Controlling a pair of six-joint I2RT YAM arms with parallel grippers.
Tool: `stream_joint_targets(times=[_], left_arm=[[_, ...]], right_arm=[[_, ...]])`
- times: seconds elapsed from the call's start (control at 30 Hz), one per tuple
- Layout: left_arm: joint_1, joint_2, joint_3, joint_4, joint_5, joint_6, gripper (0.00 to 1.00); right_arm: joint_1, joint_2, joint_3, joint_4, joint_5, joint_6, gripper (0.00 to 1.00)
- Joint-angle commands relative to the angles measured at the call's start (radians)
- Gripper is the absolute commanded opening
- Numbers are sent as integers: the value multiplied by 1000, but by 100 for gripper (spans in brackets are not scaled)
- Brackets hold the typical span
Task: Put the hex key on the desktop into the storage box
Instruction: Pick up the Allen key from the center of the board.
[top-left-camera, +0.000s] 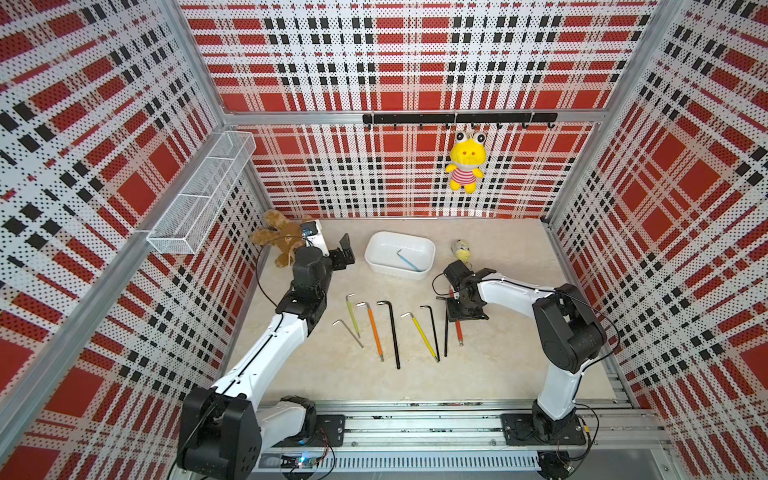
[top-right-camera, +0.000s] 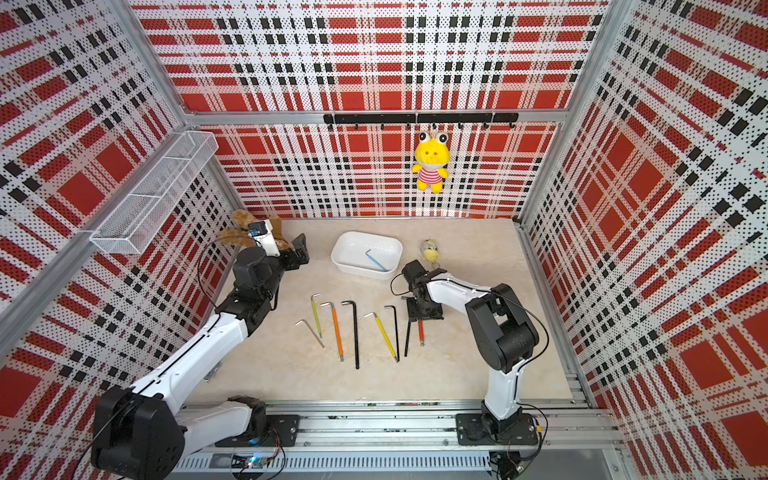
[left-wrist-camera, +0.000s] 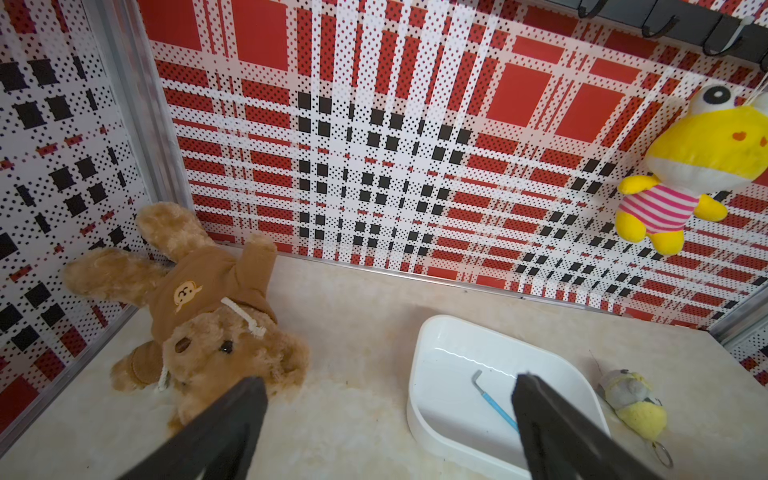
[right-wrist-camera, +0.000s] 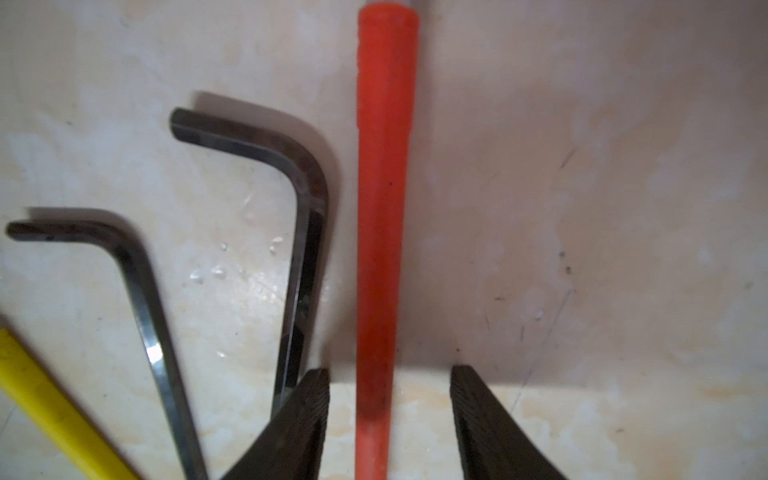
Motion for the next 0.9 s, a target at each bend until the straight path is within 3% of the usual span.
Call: stream_joint_targets(times=[0.0, 0.1, 0.37, 0.57, 0.77, 0.87], left_arm=[[-2, 0, -4, 5, -9, -1, 99], [-2, -3, -2, 2, -13, -1, 99], [0, -11, 3, -1, -14, 0, 99], [1, -12, 4, -2, -16, 0, 99], [2, -18, 6, -2, -11, 0, 99], [3, -22, 2, -1, -12, 0, 99]], right_arm=[[15, 30, 5, 9, 13, 12, 51], [21, 46, 8, 6, 10, 12, 41], [26, 50, 25, -17, 31, 25, 0], [25, -6, 34, -13, 72, 31, 0], [22, -58, 135, -76, 199, -39, 0], [22, -91, 185, -76, 201, -43, 0]])
